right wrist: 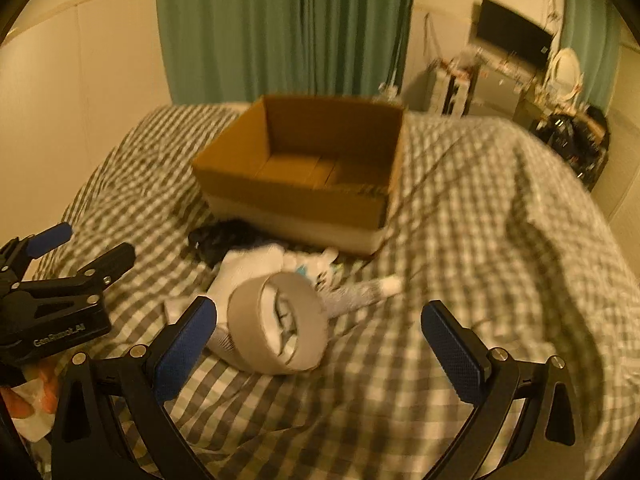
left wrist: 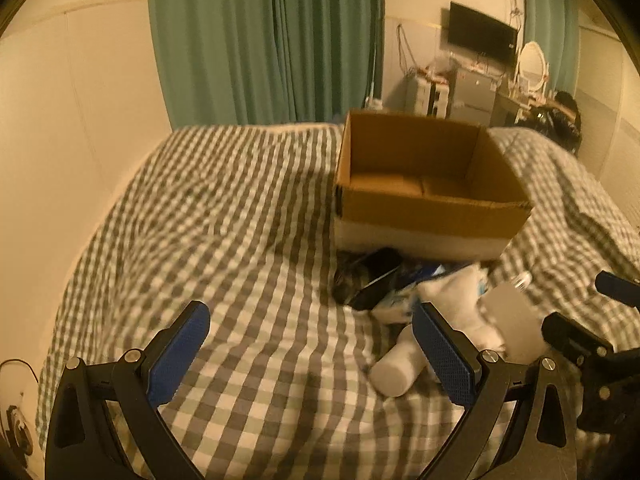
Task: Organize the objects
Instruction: 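Grasp the tape roll with the right gripper while the left grasps the white cup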
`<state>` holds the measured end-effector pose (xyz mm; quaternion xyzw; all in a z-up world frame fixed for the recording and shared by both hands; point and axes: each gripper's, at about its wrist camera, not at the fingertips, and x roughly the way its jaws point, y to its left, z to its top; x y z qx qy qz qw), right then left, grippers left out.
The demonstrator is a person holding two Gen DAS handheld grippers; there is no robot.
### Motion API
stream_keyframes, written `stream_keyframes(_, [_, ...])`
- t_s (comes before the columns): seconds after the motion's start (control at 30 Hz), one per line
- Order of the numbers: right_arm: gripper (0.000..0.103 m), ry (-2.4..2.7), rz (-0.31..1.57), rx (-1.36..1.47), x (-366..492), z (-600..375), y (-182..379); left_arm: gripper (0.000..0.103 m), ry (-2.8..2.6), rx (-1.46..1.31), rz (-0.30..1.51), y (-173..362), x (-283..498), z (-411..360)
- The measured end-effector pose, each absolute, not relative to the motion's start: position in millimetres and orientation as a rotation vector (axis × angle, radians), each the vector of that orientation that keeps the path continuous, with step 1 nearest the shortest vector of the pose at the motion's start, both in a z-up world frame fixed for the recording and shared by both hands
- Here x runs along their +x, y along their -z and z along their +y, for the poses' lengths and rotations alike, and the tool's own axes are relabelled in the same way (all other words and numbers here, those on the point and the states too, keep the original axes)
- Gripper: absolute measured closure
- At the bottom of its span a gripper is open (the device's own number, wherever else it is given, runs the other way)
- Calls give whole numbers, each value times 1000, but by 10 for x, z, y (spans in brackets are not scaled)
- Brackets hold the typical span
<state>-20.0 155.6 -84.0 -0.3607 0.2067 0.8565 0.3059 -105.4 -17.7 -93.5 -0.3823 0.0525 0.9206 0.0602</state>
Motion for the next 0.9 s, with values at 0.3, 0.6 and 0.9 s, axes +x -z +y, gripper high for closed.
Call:
stream_keyframes(0.3, [4, -2229, 632, -1082, -371, 1643, 1234, 0, -2660, -1267, 188, 1272, -1141, -116])
stream_keyframes(0.6, [20, -2319, 809, -1106, -450, 1721, 1382, 0, -2563, -1397, 341, 1563, -1200, 126])
stream_keyframes(0.9, [81, -2432, 828, -1081, -389, 1618, 1230, 0, -2478, -1420, 250, 1657, -1336, 182])
